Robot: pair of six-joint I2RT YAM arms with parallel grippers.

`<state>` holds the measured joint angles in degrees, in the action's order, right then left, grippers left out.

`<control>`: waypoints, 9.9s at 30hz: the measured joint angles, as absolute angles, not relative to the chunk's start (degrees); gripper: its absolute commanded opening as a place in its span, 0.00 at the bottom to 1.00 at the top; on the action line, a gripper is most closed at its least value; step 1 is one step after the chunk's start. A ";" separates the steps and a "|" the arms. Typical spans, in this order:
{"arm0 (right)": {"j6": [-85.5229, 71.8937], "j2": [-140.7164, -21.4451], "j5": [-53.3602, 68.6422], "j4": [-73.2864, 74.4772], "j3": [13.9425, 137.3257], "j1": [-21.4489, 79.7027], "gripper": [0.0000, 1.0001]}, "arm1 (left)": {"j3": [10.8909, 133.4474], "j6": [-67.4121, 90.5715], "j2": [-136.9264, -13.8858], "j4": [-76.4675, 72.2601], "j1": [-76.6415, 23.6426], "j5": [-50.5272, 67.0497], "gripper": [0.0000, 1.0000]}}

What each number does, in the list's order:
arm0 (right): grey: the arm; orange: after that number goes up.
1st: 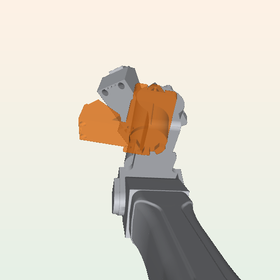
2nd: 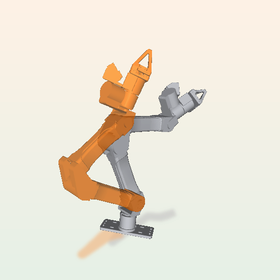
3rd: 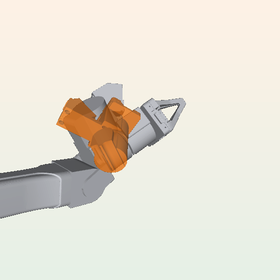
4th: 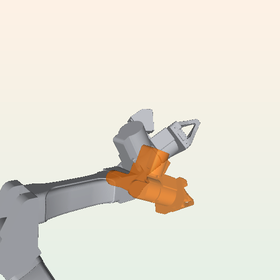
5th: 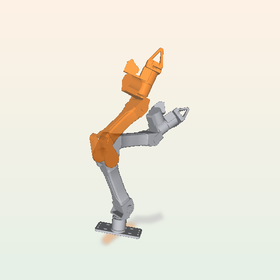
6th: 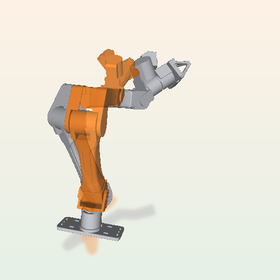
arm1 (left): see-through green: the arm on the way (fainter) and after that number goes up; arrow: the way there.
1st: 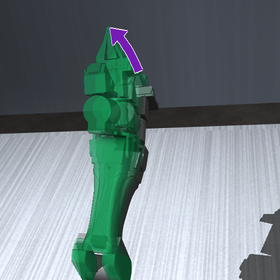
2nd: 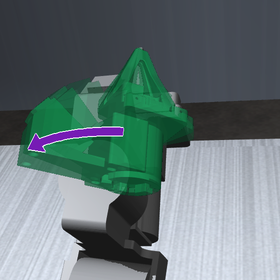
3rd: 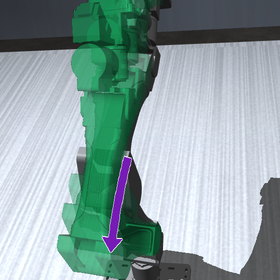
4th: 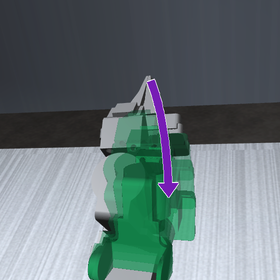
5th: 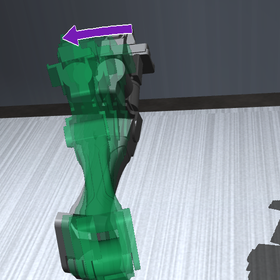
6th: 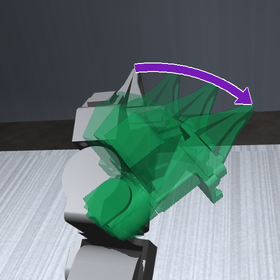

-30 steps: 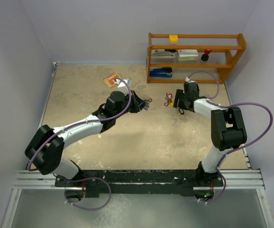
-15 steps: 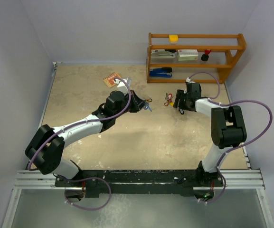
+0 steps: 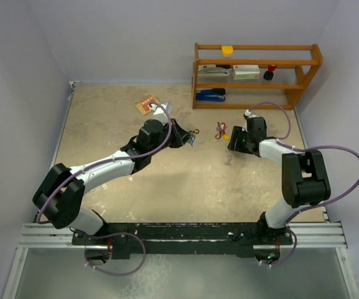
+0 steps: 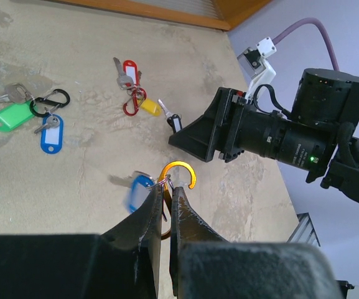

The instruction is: Put the keys on the keyring

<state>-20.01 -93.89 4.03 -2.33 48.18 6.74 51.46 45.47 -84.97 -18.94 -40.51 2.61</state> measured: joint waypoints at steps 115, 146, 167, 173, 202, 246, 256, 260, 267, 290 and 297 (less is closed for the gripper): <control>-5.13 -87.26 16.27 31.59 68.55 17.19 0.19 | 49.47 46.30 -92.03 -24.38 -39.33 8.80 0.00; -5.45 -87.39 16.23 32.84 72.42 19.62 0.19 | 54.94 46.59 -100.09 -26.13 -42.11 7.16 0.00; -5.96 -87.39 16.25 32.71 72.42 19.99 0.19 | 57.69 47.44 -102.24 -26.35 -43.16 5.28 0.00; -6.07 -87.39 16.23 32.71 72.42 20.16 0.19 | 58.19 47.44 -102.26 -26.24 -43.46 4.89 0.00; -6.39 -87.39 16.25 32.67 72.42 20.64 0.19 | 59.66 47.42 -103.28 -26.04 -44.53 4.25 0.00; -6.96 -88.64 16.05 32.18 72.42 20.73 0.19 | 59.70 47.35 -103.22 -24.58 -45.15 4.75 0.00; -7.33 -89.06 16.03 31.57 73.10 20.73 0.19 | 59.70 47.16 -102.80 -24.34 -45.15 4.82 0.00; -7.38 -89.52 16.01 31.00 73.71 20.73 0.19 | 59.68 46.92 -102.45 -24.23 -45.15 4.80 0.00; -7.40 -89.73 15.90 30.94 74.37 20.73 0.19 | 59.24 46.89 -101.56 -23.83 -45.15 4.78 0.00; -7.33 -89.76 15.31 31.88 75.33 20.36 0.19 | 58.46 46.89 -100.49 -23.97 -45.15 4.14 0.00; -7.33 -89.76 15.33 32.42 75.33 20.12 0.19 | 58.37 46.89 -100.49 -24.16 -45.15 4.16 0.00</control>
